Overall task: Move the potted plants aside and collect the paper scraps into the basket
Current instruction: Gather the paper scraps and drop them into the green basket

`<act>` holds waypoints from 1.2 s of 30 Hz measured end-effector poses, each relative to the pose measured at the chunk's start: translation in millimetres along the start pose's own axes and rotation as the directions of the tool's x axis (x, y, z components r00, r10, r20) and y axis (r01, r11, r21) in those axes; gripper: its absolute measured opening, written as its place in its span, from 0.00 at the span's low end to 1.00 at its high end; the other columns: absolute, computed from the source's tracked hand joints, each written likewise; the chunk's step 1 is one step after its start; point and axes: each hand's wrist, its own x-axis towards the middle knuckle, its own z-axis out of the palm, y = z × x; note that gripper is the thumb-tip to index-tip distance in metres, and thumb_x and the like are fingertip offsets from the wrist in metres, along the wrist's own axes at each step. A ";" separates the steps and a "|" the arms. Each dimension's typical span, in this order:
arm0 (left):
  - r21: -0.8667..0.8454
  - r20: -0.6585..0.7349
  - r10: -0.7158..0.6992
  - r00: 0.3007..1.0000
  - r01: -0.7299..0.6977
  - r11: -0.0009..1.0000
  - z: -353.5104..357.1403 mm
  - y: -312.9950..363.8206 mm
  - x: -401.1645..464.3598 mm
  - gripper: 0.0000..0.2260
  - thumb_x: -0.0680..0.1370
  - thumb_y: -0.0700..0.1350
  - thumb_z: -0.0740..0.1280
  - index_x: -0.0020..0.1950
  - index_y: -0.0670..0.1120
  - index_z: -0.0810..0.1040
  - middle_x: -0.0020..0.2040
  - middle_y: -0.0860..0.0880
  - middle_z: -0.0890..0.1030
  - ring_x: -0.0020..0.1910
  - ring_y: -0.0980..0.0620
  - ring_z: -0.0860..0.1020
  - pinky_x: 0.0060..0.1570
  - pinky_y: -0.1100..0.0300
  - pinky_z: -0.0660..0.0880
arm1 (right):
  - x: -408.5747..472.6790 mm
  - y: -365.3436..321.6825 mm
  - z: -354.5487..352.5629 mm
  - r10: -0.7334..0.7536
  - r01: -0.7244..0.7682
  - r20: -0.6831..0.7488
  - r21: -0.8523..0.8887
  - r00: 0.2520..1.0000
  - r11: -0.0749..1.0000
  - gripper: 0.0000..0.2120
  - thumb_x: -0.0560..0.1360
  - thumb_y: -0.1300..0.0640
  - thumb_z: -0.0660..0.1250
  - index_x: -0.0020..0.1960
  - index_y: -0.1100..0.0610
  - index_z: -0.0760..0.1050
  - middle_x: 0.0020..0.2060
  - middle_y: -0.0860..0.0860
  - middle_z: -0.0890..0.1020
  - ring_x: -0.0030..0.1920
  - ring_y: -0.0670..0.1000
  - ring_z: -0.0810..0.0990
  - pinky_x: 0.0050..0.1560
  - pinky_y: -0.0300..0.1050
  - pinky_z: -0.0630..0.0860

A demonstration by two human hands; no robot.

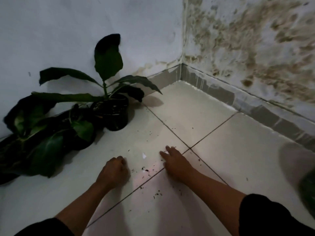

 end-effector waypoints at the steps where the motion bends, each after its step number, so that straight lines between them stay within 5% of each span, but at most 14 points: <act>1: -0.005 -0.015 0.011 1.000 -0.011 1.000 4.3 -0.8 -0.6 0.06 0.77 0.44 0.61 0.51 0.45 0.74 0.52 0.43 0.76 0.49 0.46 0.76 0.47 0.58 0.72 | -2.1 -2.3 0.9 -0.005 0.005 -0.002 -0.023 1.000 1.000 0.23 0.76 0.68 0.57 0.71 0.64 0.67 0.71 0.67 0.65 0.72 0.64 0.65 0.71 0.51 0.63; 4: -0.028 -0.069 0.102 0.992 -0.104 0.994 12.9 5.6 3.3 0.10 0.78 0.46 0.61 0.58 0.45 0.73 0.54 0.44 0.73 0.50 0.46 0.75 0.50 0.58 0.72 | -7.1 4.1 9.3 -0.035 0.042 0.054 -0.135 0.998 0.990 0.19 0.80 0.66 0.52 0.69 0.63 0.68 0.69 0.60 0.68 0.68 0.59 0.67 0.66 0.49 0.67; 7: 0.035 -0.122 0.247 0.961 -0.245 0.969 21.9 22.8 13.6 0.07 0.77 0.48 0.58 0.51 0.48 0.72 0.51 0.45 0.75 0.52 0.45 0.75 0.47 0.59 0.70 | -8.2 4.9 5.7 -0.022 0.033 0.065 -0.169 0.998 0.985 0.15 0.78 0.67 0.55 0.61 0.63 0.74 0.59 0.59 0.74 0.60 0.59 0.72 0.58 0.50 0.71; 11: 0.034 -0.165 0.312 0.936 -0.311 0.950 36.0 44.1 23.1 0.11 0.78 0.43 0.61 0.59 0.43 0.77 0.59 0.46 0.75 0.58 0.43 0.71 0.58 0.56 0.70 | -11.4 -0.8 2.2 -0.051 0.068 0.081 -0.219 0.995 0.973 0.14 0.76 0.67 0.54 0.56 0.65 0.76 0.55 0.61 0.76 0.56 0.60 0.74 0.53 0.51 0.70; 14: -0.038 -0.260 0.301 0.917 -0.321 0.946 41.1 47.5 23.8 0.07 0.76 0.38 0.64 0.48 0.41 0.82 0.48 0.44 0.79 0.48 0.45 0.76 0.48 0.56 0.74 | -16.5 -6.1 3.6 -0.044 0.057 0.062 -0.220 0.997 0.974 0.14 0.76 0.68 0.55 0.56 0.65 0.76 0.53 0.61 0.76 0.55 0.60 0.75 0.51 0.50 0.71; 18: -0.017 -0.255 0.334 0.907 -0.350 0.937 45.2 42.6 15.8 0.08 0.77 0.35 0.61 0.47 0.41 0.80 0.45 0.44 0.79 0.43 0.46 0.76 0.44 0.52 0.76 | -22.7 -6.1 5.1 -0.061 0.072 0.064 -0.186 0.996 0.980 0.13 0.75 0.70 0.56 0.54 0.66 0.77 0.52 0.62 0.77 0.54 0.61 0.75 0.50 0.52 0.71; 25: 0.001 -0.082 0.409 0.909 -0.411 0.912 41.4 37.1 -10.8 0.07 0.76 0.37 0.60 0.46 0.46 0.76 0.42 0.51 0.74 0.39 0.54 0.72 0.40 0.66 0.67 | -33.0 7.9 -10.1 0.017 -0.017 0.076 0.000 0.997 1.000 0.16 0.68 0.66 0.57 0.51 0.62 0.80 0.50 0.59 0.81 0.53 0.59 0.77 0.47 0.43 0.69; 28: -0.232 -0.056 0.340 0.939 -0.343 0.910 33.0 61.6 -20.7 0.09 0.76 0.38 0.64 0.41 0.53 0.75 0.39 0.55 0.78 0.37 0.60 0.76 0.37 0.72 0.70 | -45.0 17.5 -20.4 0.114 -0.111 -0.006 0.183 0.993 0.977 0.17 0.68 0.62 0.57 0.49 0.60 0.82 0.49 0.57 0.84 0.53 0.56 0.80 0.51 0.38 0.71; 31: -0.518 -0.084 0.230 0.970 -0.239 0.821 12.7 113.2 -25.8 0.04 0.76 0.37 0.67 0.46 0.44 0.79 0.43 0.48 0.82 0.39 0.55 0.80 0.39 0.67 0.78 | -52.1 26.9 -41.3 0.273 -0.222 -0.151 0.289 0.950 0.931 0.09 0.70 0.62 0.66 0.48 0.59 0.83 0.46 0.54 0.85 0.49 0.53 0.81 0.48 0.32 0.68; 36: -0.765 -0.134 0.221 0.966 -0.243 0.597 -27.8 218.8 -34.7 0.04 0.74 0.35 0.69 0.47 0.41 0.78 0.41 0.47 0.80 0.37 0.53 0.78 0.46 0.58 0.80 | -69.1 43.9 -121.0 0.529 -0.310 -0.406 0.491 0.745 0.814 0.04 0.68 0.64 0.72 0.41 0.57 0.81 0.34 0.47 0.79 0.37 0.46 0.77 0.36 0.31 0.67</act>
